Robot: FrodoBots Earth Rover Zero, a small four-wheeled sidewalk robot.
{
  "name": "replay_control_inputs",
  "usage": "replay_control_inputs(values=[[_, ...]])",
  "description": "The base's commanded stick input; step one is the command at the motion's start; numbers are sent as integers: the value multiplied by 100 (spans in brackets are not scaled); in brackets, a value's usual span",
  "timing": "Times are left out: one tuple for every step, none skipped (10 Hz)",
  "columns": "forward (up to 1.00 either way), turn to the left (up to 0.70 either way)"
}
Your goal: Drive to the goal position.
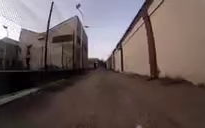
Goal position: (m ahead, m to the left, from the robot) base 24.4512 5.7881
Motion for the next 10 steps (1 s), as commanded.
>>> replay_control_inputs(values=[[100,0],[100,0],[100,0],[100,0],[100,0],[100,0],[100,0],[100,0],[100,-2],[100,-5]])
